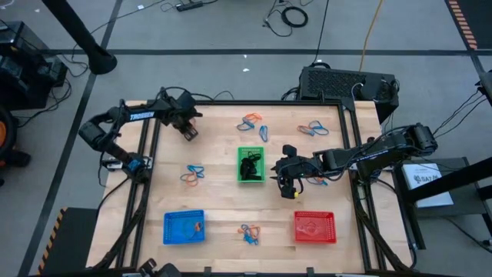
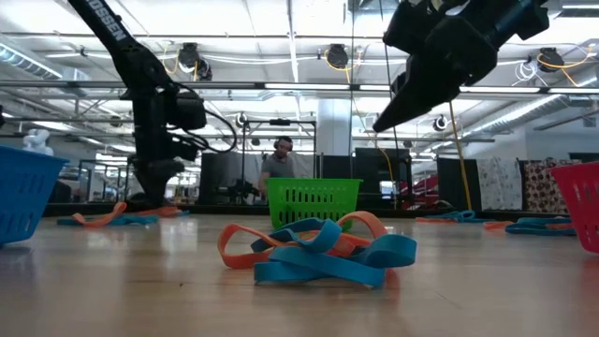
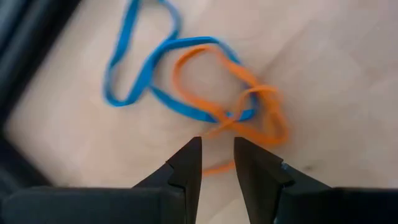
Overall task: Sort rubber bands into baskets
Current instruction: Put the orange rubber band into the blue bin
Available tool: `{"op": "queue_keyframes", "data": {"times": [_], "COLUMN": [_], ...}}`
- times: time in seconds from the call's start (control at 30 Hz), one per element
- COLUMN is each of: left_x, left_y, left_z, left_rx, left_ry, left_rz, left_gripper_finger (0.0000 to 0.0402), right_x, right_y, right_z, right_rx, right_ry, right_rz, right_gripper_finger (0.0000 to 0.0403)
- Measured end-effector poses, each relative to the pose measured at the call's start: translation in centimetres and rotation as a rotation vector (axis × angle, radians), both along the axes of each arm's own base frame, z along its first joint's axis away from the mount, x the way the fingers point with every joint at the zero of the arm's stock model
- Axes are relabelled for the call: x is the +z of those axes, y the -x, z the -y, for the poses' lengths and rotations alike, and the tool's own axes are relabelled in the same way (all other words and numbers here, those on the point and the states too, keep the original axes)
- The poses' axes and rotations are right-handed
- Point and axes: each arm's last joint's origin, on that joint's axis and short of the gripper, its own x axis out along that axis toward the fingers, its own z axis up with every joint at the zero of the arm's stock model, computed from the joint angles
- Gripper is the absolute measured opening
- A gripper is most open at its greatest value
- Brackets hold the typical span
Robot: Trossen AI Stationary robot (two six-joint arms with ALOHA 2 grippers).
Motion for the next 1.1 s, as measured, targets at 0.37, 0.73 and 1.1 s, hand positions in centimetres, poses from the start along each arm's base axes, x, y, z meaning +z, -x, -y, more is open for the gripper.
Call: {"op": "queue_keyframes", "data": {"times": [0.37, 0.73, 1.1], "left_x": [-0.4, -1.6, -1.5], "left_y": [-0.1, -0.9, -1.1], "left_z": [-0.1, -0.6, 0.0], "left_rx": [-0.006, -0.041, -0.061], "left_ry": [0.012, -0.017, 0.016], "left_rz": [-0.012, -0.023, -0.025], "left_gripper_finger": [0.0102, 0.0089, 0.0005], "right_x": [0.0, 0.0, 0.0], "right_y": [0.0, 0.0, 0.0], "right_z": [0.0, 0.0, 0.0], "right_rx": [-0.002, 0.004, 0.014], "right_ry": [-0.003, 0.005, 0.017], "right_rz": [0.000, -0.002, -0.005], "right_gripper_finger": [0.0130, 0.0130, 0.0130]}}
